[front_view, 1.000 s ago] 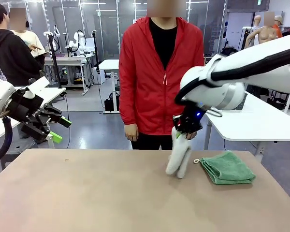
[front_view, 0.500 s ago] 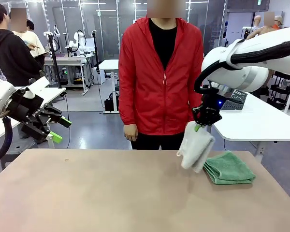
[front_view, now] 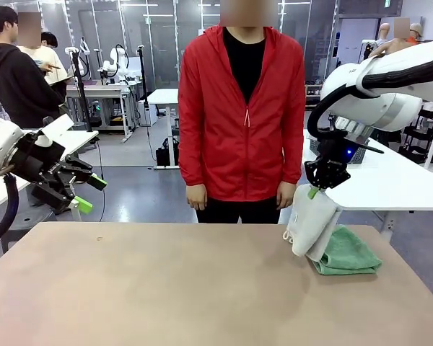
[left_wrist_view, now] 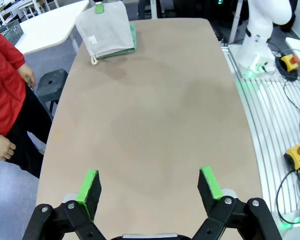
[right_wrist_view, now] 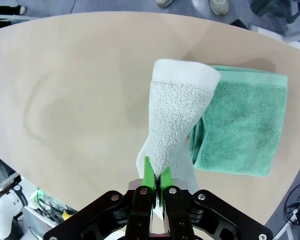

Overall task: Fold the towels and place them in the basket.
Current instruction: Stack the folded Towel with hook on the right side of the table.

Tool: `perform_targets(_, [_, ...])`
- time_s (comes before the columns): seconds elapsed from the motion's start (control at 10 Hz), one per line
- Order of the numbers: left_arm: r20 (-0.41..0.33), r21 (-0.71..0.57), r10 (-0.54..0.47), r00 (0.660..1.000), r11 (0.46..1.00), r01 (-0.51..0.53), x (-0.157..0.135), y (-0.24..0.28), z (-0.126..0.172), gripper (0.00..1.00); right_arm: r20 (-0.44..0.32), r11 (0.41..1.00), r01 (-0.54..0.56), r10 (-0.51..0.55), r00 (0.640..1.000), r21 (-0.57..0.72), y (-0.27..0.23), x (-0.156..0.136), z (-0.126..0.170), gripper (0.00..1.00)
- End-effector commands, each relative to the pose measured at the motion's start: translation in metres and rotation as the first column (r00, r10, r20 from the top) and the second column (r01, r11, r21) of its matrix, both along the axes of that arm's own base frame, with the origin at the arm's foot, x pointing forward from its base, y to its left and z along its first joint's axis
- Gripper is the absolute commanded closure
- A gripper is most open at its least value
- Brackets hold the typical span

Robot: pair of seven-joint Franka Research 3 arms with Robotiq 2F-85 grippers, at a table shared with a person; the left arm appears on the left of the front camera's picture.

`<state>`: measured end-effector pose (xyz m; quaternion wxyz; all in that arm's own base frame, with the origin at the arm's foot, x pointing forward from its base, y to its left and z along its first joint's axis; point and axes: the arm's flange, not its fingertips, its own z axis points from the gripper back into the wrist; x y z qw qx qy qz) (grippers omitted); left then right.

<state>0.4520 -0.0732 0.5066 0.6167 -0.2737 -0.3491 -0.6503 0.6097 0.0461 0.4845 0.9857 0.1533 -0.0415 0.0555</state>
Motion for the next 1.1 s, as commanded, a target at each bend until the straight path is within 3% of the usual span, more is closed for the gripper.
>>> perform_targets(0.0, [0.003, -0.015, -0.012, 1.0, 1.0, 0.012, -0.002, 0.001, 0.002, 0.02, 0.023, 0.999, 0.02, -0.02, 1.0, -0.028, -0.008, 0.001, -0.002, 0.95])
perform_targets(0.5, [0.003, -0.015, -0.012, 1.0, 1.0, 0.012, -0.002, 0.001, 0.002, 0.02, 0.0, 1.0, 0.003, -0.003, 1.0, -0.005, -0.002, 0.0, -0.001, 0.95])
perform_targets(0.6, [0.003, -0.015, -0.012, 1.0, 1.0, 0.012, -0.002, 0.001, 0.002, 0.02, -0.044, 0.998, 0.001, 0.002, 0.999, 0.06, -0.009, 0.014, -0.011, 0.95])
perform_targets(1.0, [0.003, -0.015, -0.012, 1.0, 1.0, 0.012, -0.002, 0.001, 0.002, 0.02, -0.072, 0.986, -0.017, 0.029, 0.997, 0.165, -0.054, 0.03, -0.028, 0.95])
